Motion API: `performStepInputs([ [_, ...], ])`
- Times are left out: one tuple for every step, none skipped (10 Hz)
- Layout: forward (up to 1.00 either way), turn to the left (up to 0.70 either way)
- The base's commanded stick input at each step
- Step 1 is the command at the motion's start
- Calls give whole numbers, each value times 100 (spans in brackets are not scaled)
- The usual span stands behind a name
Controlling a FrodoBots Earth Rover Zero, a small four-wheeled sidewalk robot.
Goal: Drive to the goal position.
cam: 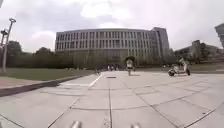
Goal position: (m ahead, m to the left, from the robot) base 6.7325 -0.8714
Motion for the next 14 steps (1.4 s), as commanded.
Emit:
performStepInputs([
  [70,0],
  [70,-1],
  [70,-2],
  [70,-3],
  [70,-3],
  [70,-3],
  [70,-4],
  [70,-15],
  [70,-26],
  [70,-12],
  [70,0],
  [70,0],
  [70,0],
  [70,0],
])
